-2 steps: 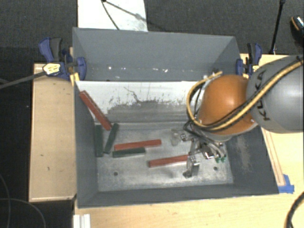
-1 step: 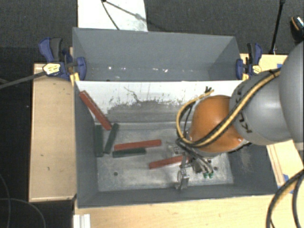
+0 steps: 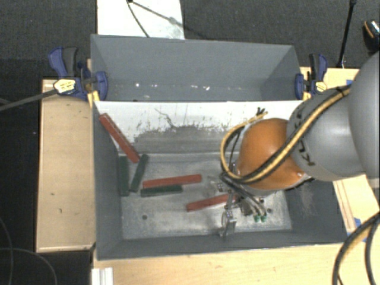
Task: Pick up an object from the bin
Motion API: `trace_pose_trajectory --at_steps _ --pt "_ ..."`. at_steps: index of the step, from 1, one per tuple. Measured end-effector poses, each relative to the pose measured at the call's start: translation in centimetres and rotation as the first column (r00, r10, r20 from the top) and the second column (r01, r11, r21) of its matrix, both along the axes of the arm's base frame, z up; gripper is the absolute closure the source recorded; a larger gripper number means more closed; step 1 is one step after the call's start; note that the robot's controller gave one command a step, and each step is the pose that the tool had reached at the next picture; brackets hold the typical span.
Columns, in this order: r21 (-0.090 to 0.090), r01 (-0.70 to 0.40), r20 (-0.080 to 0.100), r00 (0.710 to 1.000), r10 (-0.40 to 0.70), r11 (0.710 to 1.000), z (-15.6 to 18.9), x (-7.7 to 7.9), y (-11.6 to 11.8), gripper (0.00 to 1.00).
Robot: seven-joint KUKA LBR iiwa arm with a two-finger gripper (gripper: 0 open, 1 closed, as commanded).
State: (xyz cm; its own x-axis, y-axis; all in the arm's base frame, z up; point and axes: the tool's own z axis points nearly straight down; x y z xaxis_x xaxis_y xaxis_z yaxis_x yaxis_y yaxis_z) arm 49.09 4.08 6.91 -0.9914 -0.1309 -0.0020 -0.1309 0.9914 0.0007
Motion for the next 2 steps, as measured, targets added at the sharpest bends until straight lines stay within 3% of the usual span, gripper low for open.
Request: trace_pose_trajectory --at_steps 1,2 --pt "0.0 0.002 -0.002 1.0 -0.002 1.0 0.0 -0.1 0.0 1.0" --pt "0.0 0.008 0.003 1.0 -0.008 1.0 2.2 0.0 0.0 1.0"
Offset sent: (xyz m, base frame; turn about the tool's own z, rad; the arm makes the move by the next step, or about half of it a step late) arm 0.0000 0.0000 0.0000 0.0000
